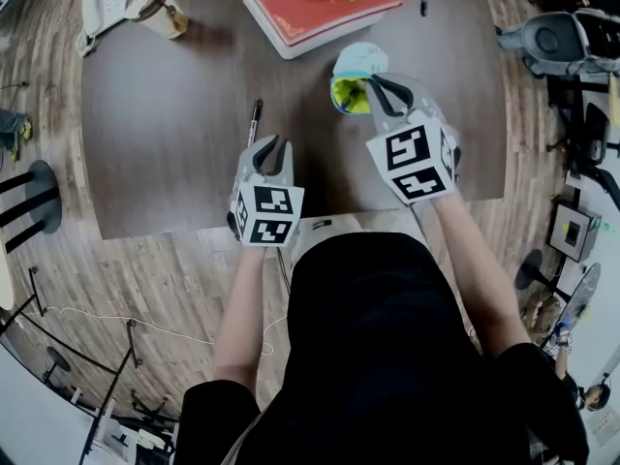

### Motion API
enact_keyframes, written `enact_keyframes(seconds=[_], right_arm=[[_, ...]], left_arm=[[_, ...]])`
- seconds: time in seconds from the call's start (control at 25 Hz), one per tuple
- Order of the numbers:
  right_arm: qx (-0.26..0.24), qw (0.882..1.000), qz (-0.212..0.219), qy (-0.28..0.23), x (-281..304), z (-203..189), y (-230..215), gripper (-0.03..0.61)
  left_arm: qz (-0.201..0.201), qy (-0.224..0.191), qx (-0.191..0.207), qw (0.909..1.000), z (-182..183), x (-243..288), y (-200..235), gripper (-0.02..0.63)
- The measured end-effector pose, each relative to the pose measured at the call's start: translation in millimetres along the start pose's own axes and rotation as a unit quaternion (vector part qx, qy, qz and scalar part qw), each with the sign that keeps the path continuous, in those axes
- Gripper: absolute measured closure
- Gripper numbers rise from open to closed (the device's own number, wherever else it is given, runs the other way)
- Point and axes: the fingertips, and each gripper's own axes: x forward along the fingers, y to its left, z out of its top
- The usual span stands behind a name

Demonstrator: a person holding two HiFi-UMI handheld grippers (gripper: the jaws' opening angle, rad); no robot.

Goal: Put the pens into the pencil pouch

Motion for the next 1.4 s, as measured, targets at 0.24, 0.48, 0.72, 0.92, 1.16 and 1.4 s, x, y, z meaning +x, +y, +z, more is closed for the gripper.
enact_keyframes(seconds=[0.24,0.48,0.72,0.92,1.16,1.4], right_arm=[[-0.004,1.000,0.003,0.002,2,-1,1,0.554],[-0.005,1.000,0.006,0.002,4,0,3,0.554],[-0.006,1.000,0.005,0.004,4,0,3,0.554],[-0.007,1.000,0.005,0.004,4,1,2,0.554],[-0.007,1.000,0.003,0.004,2,1,2,0.554],[-0.006,1.000,0.002,0.003,2,1,1,0.554]], left_arm=[[0.019,0.022,0.001,0.9996,-29,5,15,0.566],[0.026,0.038,-0.021,0.9987,-47,6,23,0.566],[0.039,0.049,-0.035,0.9974,-61,7,35,0.566],[0.053,0.056,-0.044,0.9960,-71,6,47,0.566],[0.062,0.073,-0.052,0.9941,-84,8,54,0.566],[0.063,0.086,-0.056,0.9928,-94,11,54,0.566]])
